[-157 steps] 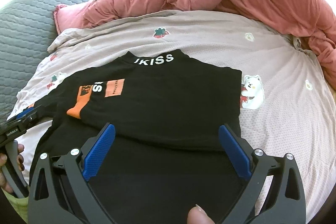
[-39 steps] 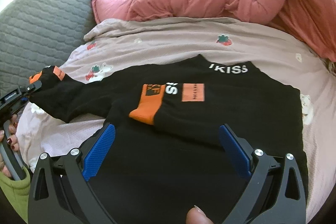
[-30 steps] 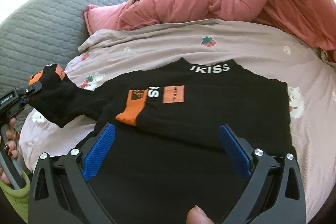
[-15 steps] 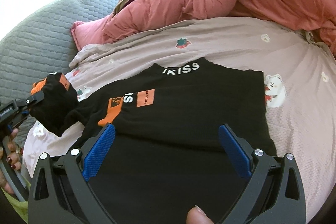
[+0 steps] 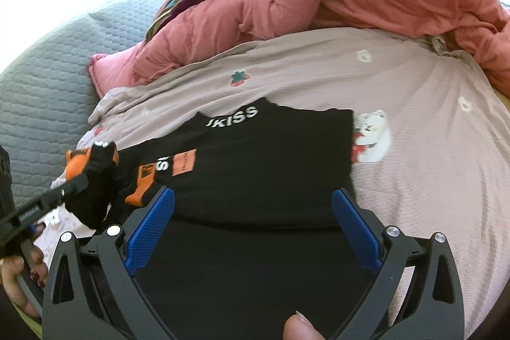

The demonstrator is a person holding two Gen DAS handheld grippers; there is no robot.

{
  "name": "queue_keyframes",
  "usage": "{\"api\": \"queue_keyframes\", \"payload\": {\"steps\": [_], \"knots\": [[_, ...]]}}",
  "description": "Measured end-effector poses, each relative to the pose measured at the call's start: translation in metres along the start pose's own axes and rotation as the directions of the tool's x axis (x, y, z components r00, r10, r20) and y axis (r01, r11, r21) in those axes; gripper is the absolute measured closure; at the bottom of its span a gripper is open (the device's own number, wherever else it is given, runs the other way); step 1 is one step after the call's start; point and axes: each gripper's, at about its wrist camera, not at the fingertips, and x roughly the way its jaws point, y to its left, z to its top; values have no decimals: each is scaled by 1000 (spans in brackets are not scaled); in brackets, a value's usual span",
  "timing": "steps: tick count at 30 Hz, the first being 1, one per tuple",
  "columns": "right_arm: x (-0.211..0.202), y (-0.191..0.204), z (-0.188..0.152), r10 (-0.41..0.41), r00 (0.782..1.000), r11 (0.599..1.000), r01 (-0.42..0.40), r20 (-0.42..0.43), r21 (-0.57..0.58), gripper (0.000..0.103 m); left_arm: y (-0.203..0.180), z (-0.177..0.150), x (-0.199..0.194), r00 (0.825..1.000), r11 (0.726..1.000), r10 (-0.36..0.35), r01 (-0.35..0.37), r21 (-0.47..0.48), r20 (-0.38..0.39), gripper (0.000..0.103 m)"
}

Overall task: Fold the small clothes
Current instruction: 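Lift the sleeve with the left tool and fold it across the shirt body, then open the left tool to release the cuff on the shirt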

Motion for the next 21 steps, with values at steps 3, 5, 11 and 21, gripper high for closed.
{"api": "queue_keyframes", "payload": {"steps": [3,5,11,21], "knots": [[-1,-7,1,-11,1000,1000,11,5,13,5,-4,-5,10,1000,1000,-6,6,10,-28,90],[-1,-10,2,-15,1000,1000,15,6,20,5,-6,-9,17,999,1000,-9,9,13,-44,90],[-1,-10,1,-19,1000,1000,19,3,16,5,-8,-19,34,996,999,-28,30,15,-87,89],[12,2,-5,-12,999,1000,12,-38,-17,5,3,-20,25,987,991,-135,134,-18,-86,55]]}}
